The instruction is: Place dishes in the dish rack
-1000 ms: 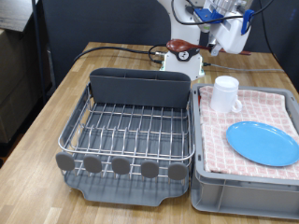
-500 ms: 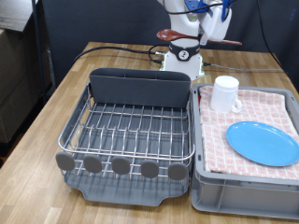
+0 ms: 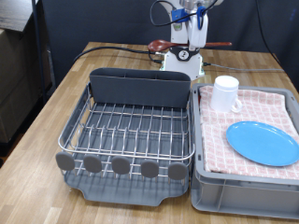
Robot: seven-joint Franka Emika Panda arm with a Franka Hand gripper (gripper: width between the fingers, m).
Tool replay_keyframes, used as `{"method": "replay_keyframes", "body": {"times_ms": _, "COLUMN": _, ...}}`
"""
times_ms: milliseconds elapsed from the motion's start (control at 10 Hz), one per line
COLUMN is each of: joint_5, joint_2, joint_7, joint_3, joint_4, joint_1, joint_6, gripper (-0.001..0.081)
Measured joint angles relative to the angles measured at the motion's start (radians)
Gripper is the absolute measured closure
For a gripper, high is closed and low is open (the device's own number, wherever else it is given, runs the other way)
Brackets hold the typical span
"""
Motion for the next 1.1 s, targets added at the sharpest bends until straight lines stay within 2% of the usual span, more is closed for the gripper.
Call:
{"method": "replay_keyframes", "body": {"times_ms": 100, "joint_5": 0.018, "joint_2": 0.001, "joint_7": -0.036, "joint_3": -0.025, "joint_4": -0.006, "joint_1": 0.016, "joint_6": 0.014, "gripper": 0.0727}}
{"method": "replay_keyframes", "body": {"times_ms": 300, "joint_5": 0.029, "joint_2": 0.005, "joint_7": -0.028, "joint_3": -0.031, "joint_4": 0.007, "joint_1": 0.014, "joint_6": -0.003, "gripper": 0.0727}}
{"method": "replay_keyframes", "body": {"times_ms": 400, "joint_5": 0.058, "joint_2": 0.005, "joint_7": -0.050, "joint_3": -0.062, "joint_4": 0.011, "joint_1": 0.015, "joint_6": -0.016, "gripper": 0.0727}}
{"method": "replay_keyframes", "body": {"times_ms": 600, "joint_5": 0.121, "joint_2": 0.006, "joint_7": -0.143, "joint_3": -0.152, "joint_4": 0.014, "joint_1": 0.016, "joint_6": -0.027, "gripper": 0.0727}}
{"method": "replay_keyframes", "body": {"times_ms": 800, "joint_5": 0.185, "joint_2": 0.015, "joint_7": -0.288, "joint_3": -0.260, "joint_4": 0.014, "joint_1": 0.020, "joint_6": -0.026, "gripper": 0.0727}}
{"method": "replay_keyframes", "body": {"times_ms": 1100, "joint_5": 0.263, "joint_2": 0.084, "joint_7": -0.472, "joint_3": -0.409, "joint_4": 0.025, "joint_1": 0.028, "joint_6": -0.049, "gripper": 0.0727}}
